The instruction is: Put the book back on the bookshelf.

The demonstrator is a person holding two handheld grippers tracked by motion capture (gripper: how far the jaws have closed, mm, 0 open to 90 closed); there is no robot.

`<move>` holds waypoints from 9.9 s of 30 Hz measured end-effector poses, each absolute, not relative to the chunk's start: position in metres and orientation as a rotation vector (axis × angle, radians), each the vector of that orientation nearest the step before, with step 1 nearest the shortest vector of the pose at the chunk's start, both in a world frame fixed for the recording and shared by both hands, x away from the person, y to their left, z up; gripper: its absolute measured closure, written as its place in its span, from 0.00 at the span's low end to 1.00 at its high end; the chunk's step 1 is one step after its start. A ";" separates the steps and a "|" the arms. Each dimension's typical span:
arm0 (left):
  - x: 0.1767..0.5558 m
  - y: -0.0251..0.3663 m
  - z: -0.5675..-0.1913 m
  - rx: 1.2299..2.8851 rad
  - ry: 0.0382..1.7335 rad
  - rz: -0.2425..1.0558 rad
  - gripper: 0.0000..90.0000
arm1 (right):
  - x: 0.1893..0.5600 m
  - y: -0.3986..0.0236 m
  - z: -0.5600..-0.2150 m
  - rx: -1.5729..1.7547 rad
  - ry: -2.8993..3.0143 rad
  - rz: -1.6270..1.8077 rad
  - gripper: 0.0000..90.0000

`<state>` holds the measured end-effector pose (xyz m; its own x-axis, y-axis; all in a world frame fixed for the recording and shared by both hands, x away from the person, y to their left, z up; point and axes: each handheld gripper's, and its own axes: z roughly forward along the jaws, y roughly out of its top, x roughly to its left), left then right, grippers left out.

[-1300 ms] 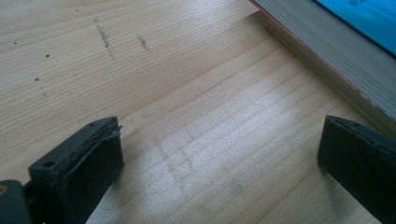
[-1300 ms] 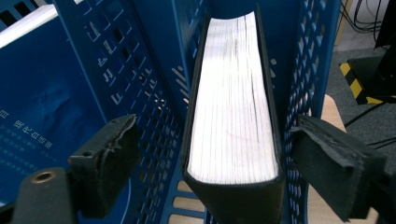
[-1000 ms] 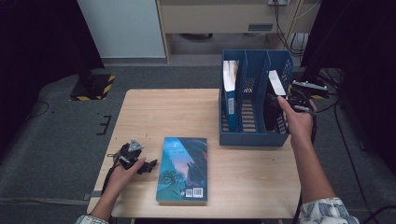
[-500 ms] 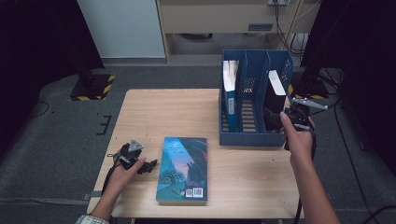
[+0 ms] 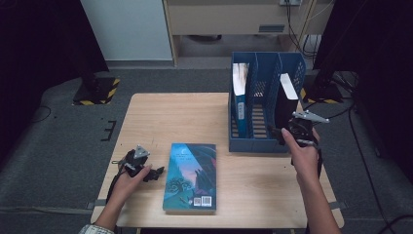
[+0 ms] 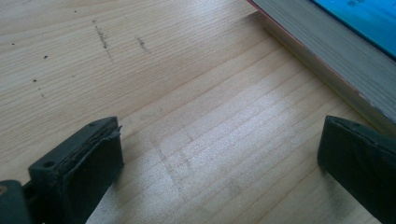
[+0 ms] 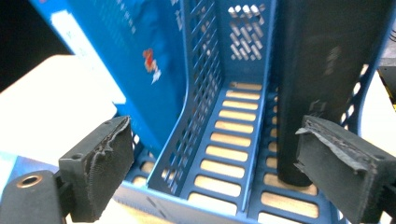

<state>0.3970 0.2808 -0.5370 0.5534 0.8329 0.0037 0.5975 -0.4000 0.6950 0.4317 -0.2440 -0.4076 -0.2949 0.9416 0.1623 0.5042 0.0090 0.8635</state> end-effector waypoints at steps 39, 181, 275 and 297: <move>0.397 0.281 -0.537 2.137 1.138 0.464 0.00 | 0.376 -0.130 -0.444 1.090 2.183 1.203 0.12; 0.391 0.239 -0.525 2.088 0.983 -0.041 0.02 | 0.380 -0.039 -0.521 1.174 2.616 1.454 0.29; 0.479 0.255 -0.387 2.056 0.985 0.363 0.81 | 0.479 -0.018 -0.412 1.059 2.376 1.332 0.80; 0.435 0.255 -0.382 2.064 0.907 0.392 0.85 | 0.430 -0.025 -0.407 0.926 2.330 1.471 0.62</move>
